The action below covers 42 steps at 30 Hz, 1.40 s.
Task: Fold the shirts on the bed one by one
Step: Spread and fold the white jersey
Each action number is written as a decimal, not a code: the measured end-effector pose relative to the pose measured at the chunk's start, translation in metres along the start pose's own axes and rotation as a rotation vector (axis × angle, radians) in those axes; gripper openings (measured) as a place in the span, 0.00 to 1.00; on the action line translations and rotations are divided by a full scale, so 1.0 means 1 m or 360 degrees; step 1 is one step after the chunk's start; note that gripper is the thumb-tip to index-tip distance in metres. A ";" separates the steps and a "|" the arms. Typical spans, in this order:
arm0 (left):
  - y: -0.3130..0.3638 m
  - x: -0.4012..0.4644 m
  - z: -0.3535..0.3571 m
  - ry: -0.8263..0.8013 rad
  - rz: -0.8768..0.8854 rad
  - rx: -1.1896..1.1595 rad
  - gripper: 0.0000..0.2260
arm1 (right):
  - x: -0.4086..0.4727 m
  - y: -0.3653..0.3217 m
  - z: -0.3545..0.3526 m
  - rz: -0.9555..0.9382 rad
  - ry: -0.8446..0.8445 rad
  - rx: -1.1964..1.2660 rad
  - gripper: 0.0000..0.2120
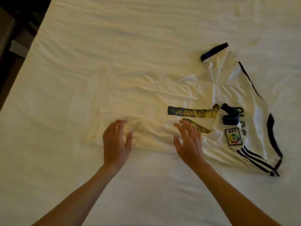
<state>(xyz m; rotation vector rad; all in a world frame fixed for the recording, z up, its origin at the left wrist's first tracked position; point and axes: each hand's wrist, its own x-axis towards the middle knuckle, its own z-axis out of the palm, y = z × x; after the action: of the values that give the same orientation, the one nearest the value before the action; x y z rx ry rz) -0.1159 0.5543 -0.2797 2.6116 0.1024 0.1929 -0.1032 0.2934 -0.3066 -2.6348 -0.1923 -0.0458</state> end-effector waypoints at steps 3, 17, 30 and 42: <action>0.052 -0.012 0.038 -0.0340 0.0472 -0.0212 0.12 | -0.001 0.048 -0.032 0.0199 0.0274 -0.0022 0.18; 0.166 -0.018 0.136 -0.1562 0.0384 0.0555 0.41 | 0.040 0.189 -0.093 0.1243 -0.0110 0.0195 0.21; 0.173 -0.033 0.140 -0.1175 0.0434 0.0884 0.54 | 0.067 0.179 -0.139 0.0690 0.0106 -0.0175 0.18; 0.174 -0.025 0.138 -0.1211 0.0246 0.0839 0.56 | -0.065 0.192 -0.113 0.1182 -0.0020 -0.0204 0.29</action>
<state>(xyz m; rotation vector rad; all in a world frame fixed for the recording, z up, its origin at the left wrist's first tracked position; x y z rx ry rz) -0.1126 0.3334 -0.3134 3.0067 -0.3608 -0.8829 -0.1399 0.0643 -0.3035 -2.6623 0.8055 0.2136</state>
